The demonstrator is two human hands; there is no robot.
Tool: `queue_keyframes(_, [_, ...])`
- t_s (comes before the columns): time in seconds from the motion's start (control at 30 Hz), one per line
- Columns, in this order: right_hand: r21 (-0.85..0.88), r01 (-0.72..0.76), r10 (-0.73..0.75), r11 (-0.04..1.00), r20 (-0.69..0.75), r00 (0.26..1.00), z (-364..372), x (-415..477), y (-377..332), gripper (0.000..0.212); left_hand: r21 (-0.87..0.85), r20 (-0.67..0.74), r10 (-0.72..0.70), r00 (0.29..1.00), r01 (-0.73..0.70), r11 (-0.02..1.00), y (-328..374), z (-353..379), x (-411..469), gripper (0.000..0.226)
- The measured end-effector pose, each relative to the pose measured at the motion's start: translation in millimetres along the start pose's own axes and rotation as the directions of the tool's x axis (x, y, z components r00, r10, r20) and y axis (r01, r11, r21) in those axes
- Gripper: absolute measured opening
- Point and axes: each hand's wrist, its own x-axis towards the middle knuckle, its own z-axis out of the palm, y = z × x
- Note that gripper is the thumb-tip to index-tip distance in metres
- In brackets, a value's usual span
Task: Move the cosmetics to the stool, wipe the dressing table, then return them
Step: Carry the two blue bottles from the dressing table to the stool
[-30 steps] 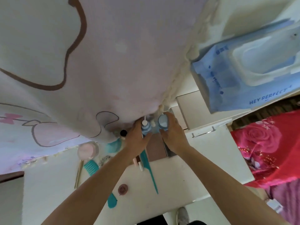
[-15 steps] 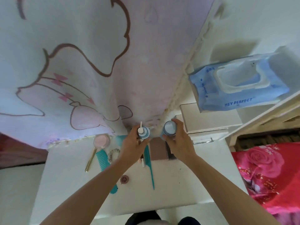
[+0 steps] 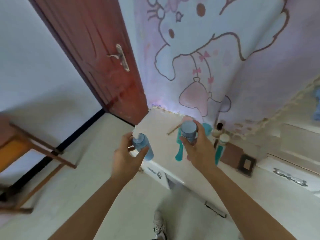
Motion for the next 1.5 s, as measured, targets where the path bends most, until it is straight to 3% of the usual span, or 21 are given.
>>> queue_keyframes(0.2, [0.046,0.264,-0.268,0.963,0.195,0.943,116,-16,-111,0.064,0.026,-0.286,-0.084,0.955,0.096,0.995,-63,-149,-24,0.05])
queue_keyframes(0.37, [0.143,0.357,-0.384,0.923,0.326,0.864,243,-41,-208,0.064,0.0,-0.491,-0.154,0.858,0.177,0.984,-131,-276,-47,0.05])
queue_keyframes(0.5, [0.153,0.405,-0.429,0.902,0.439,0.79,351,-62,-277,0.062,-0.013,-0.573,-0.198,0.796,0.232,0.973,-189,-376,-59,0.054])
queue_keyframes(0.67, [0.159,0.553,-0.543,0.817,0.536,0.647,471,-87,-345,0.069,0.0,-0.65,-0.236,0.722,0.311,0.95,-258,-479,-70,0.058])
queue_keyframes(0.83, [0.284,0.449,-0.517,0.847,0.633,0.576,569,-96,-382,0.068,-0.068,-0.699,-0.32,0.639,0.386,0.92,-319,-541,-57,0.057])
queue_keyframes(1.1, [0.381,0.431,-0.56,0.818,0.697,0.448,735,-40,-431,0.064,-0.031,-0.718,-0.326,0.615,0.44,0.897,-424,-607,39,0.054])
queue_keyframes(1.33, [0.479,0.373,-0.606,0.794,0.67,0.429,865,48,-523,0.064,0.001,-0.763,-0.3,0.572,0.465,0.885,-477,-706,162,0.055])
queue_keyframes(1.5, [0.532,0.34,-0.631,0.776,0.641,0.437,951,88,-585,0.07,-0.069,-0.798,-0.331,0.503,0.47,0.88,-522,-774,219,0.051])
